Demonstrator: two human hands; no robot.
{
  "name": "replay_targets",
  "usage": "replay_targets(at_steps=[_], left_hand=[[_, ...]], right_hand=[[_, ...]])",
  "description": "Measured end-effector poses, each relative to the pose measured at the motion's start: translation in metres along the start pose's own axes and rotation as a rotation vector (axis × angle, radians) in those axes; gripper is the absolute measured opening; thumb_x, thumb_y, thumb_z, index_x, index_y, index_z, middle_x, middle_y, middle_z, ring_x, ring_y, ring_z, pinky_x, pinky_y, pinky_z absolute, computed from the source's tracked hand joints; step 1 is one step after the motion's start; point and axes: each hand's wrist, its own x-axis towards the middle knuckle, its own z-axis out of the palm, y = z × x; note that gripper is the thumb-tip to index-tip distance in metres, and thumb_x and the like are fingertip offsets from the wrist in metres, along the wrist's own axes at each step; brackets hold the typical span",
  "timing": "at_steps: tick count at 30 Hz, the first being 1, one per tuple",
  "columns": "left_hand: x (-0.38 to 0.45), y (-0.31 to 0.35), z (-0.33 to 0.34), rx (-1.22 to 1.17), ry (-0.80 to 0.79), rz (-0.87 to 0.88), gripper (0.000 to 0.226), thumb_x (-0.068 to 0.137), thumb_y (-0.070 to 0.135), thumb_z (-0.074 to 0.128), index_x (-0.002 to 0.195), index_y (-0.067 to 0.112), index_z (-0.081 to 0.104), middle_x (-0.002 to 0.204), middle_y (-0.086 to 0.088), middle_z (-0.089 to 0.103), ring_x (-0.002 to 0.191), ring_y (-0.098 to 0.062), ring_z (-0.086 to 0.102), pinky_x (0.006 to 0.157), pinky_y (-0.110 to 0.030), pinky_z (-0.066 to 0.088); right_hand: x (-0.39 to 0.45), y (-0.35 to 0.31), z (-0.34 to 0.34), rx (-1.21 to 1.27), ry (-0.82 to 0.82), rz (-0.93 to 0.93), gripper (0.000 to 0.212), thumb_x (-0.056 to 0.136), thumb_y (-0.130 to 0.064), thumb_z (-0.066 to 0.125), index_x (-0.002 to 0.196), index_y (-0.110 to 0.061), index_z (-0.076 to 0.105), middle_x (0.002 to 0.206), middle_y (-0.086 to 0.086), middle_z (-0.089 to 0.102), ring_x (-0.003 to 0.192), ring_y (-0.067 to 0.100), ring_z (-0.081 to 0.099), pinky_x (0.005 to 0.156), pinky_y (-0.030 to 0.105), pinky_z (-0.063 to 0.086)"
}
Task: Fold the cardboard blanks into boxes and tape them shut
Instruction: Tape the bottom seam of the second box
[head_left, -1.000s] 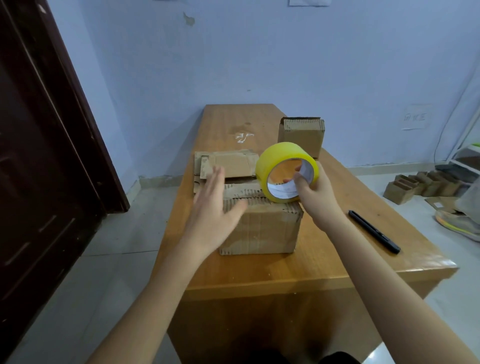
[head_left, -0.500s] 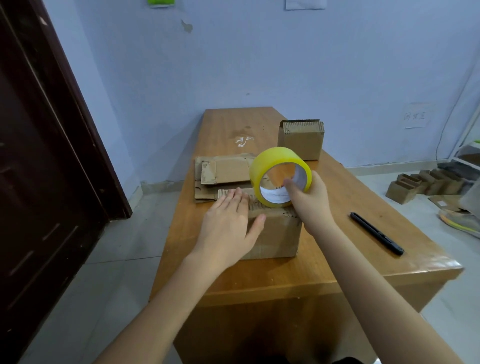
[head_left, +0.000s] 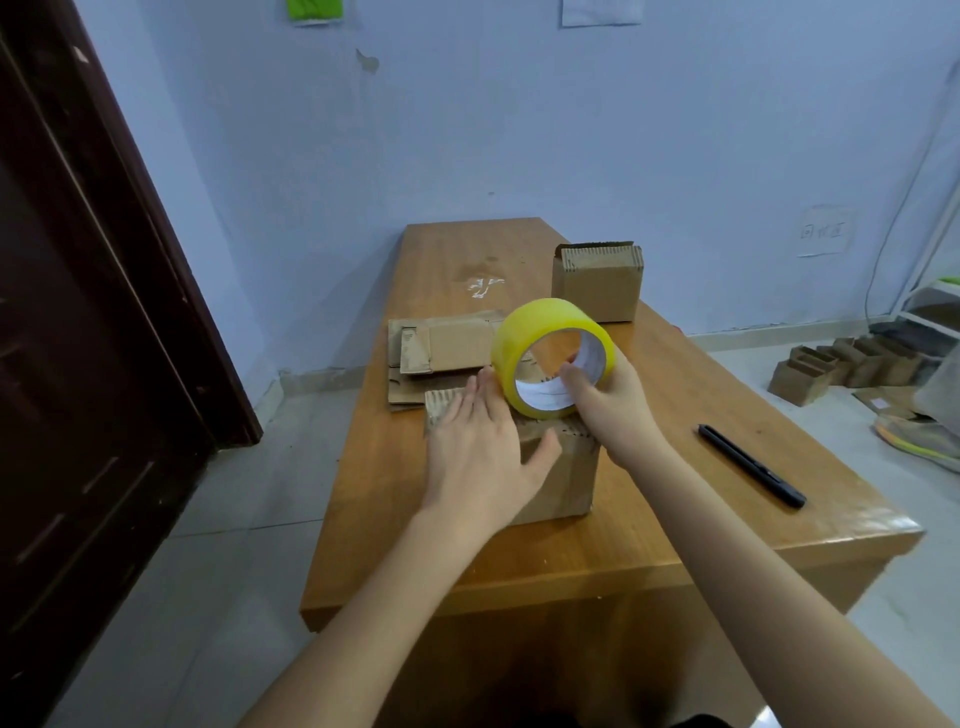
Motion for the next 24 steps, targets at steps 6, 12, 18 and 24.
replay_targets(at_steps=[6,12,18,24], left_hand=[[0.003,-0.006,0.005,0.075,0.010,0.075,0.103,0.074,0.065,-0.011,0.147,-0.001,0.019,0.153,-0.014,0.025,0.144,-0.019,0.017,0.116,-0.028,0.009],[0.008,-0.008,0.007,0.019,-0.005,0.144,0.092,0.080,0.065,-0.006,0.150,0.010,0.018,0.156,-0.009,0.019,0.145,-0.016,0.015,0.115,-0.026,0.010],[0.009,-0.011,0.008,-0.027,-0.041,0.171,0.092,0.075,0.064,-0.007,0.149,0.018,0.024,0.157,-0.004,0.019,0.145,-0.013,0.013,0.115,-0.025,0.009],[0.004,-0.016,-0.006,-0.414,-0.108,0.066,0.067,0.096,0.054,0.031,0.151,0.022,0.010,0.158,0.007,0.012,0.144,-0.008,0.011,0.114,-0.027,0.011]], right_hand=[[0.010,-0.011,-0.017,-0.147,-0.070,-0.116,0.015,0.093,-0.011,0.053,0.094,0.004,0.048,0.078,0.009,0.058,0.070,0.016,0.050,0.060,0.029,0.037],[0.008,-0.006,-0.027,0.147,-0.047,0.073,0.013,0.093,-0.001,0.053,0.105,0.003,0.054,0.079,-0.001,0.065,0.077,0.013,0.062,0.068,0.032,0.050],[0.006,0.004,-0.036,0.255,0.043,0.209,0.012,0.093,-0.006,0.054,0.104,-0.003,0.056,0.093,0.011,0.062,0.094,0.027,0.058,0.078,0.039,0.050],[0.009,-0.001,-0.041,0.111,0.009,0.086,0.010,0.094,-0.007,0.053,0.104,-0.010,0.053,0.090,0.005,0.062,0.093,0.024,0.057,0.077,0.036,0.048]])
